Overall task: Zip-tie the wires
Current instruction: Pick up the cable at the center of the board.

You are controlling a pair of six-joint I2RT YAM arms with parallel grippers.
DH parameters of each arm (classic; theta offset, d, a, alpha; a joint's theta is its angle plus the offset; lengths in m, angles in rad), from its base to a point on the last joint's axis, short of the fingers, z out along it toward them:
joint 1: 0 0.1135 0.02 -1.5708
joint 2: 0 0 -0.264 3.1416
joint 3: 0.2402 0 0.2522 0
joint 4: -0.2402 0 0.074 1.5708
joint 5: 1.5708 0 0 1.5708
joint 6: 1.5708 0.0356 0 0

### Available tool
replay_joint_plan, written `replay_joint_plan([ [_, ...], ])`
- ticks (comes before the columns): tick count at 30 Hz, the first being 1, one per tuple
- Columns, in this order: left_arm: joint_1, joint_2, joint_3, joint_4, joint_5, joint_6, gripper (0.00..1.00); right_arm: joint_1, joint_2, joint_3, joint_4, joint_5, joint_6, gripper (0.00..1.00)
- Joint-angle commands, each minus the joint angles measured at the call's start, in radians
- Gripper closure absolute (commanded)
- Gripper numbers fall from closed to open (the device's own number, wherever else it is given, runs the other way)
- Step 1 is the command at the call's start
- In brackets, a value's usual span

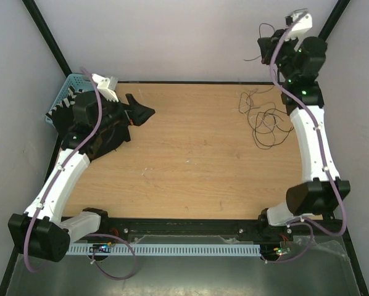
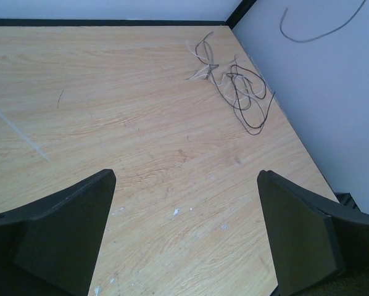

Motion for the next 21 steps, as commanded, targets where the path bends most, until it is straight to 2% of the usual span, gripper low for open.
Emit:
replay_joint_plan([
  [1, -0.015, 0.005, 0.038, 0.064, 0.033, -0.007, 0.01, 0.002, -0.121, -0.078, 0.199, -0.159, 0.116, 1.0],
  [5, -0.034, 0.015, 0.038, 0.085, 0.039, -0.008, 0.01, 0.002, -0.191, -0.102, 0.277, -0.179, 0.166, 1.0],
  [9, -0.069, 0.017, 0.023, 0.101, 0.036, 0.0, 0.01, 0.002, -0.221, -0.076, 0.242, -0.315, 0.226, 1.0],
  [12, -0.088, 0.003, 0.003, 0.117, 0.024, -0.019, 0.01, 0.001, -0.275, -0.166, 0.253, -0.441, 0.277, 1.0],
  [16, -0.104, -0.027, -0.016, 0.148, 0.031, -0.072, 0.01, 0.003, -0.378, -0.341, 0.284, -0.536, 0.323, 1.0],
  [21, -0.129, -0.072, -0.021, 0.174, 0.07, -0.107, 0.02, 0.023, -0.463, -0.505, 0.399, -0.689, 0.463, 1.0],
])
